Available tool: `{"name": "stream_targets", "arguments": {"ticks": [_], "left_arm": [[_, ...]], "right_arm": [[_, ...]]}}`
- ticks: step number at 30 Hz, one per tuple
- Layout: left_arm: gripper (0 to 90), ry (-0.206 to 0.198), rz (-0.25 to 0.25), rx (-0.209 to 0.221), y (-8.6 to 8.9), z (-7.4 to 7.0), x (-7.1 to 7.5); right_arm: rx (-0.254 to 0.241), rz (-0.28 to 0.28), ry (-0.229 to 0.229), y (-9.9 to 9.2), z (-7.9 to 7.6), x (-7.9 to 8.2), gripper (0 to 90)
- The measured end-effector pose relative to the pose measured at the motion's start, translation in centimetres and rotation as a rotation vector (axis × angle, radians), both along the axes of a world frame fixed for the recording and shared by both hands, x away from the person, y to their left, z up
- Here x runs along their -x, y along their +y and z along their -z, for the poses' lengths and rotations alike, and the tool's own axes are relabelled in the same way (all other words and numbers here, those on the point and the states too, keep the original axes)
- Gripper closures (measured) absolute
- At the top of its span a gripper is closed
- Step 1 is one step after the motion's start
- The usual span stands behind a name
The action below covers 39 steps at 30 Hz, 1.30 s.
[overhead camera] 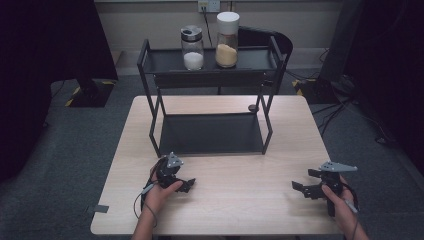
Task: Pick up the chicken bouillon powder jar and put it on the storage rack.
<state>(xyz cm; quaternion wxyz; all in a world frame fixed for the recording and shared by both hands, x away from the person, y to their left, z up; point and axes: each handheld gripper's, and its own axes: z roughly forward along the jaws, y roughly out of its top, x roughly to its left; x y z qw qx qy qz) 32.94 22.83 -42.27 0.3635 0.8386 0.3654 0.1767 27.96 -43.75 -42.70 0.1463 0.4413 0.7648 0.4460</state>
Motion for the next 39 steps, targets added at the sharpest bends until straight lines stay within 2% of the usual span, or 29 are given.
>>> {"name": "stream_targets", "arguments": {"ticks": [4, 25, 35, 39], "left_arm": [[0.0, 0.0, 0.0, 0.0, 0.0, 0.0, 0.0], [0.0, 0.001, -0.001, 0.0, 0.0, 0.0, 0.0], [0.0, 0.0, 0.0, 0.0, 0.0, 0.0, 0.0], [0.0, 0.0, 0.0, 0.0, 0.0, 0.0, 0.0]], "right_arm": [[-0.005, 0.001, 0.001, -0.3, 0.2, 0.2, 1.9], [0.04, 0.008, 0.005, -1.3, 0.1, 1.2, 1.8], [0.086, -0.006, 0.011, -1.7, 0.0, 1.6, 1.7], [0.139, -0.032, 0.023, -1.6, -0.3, 1.6, 1.7]]}}
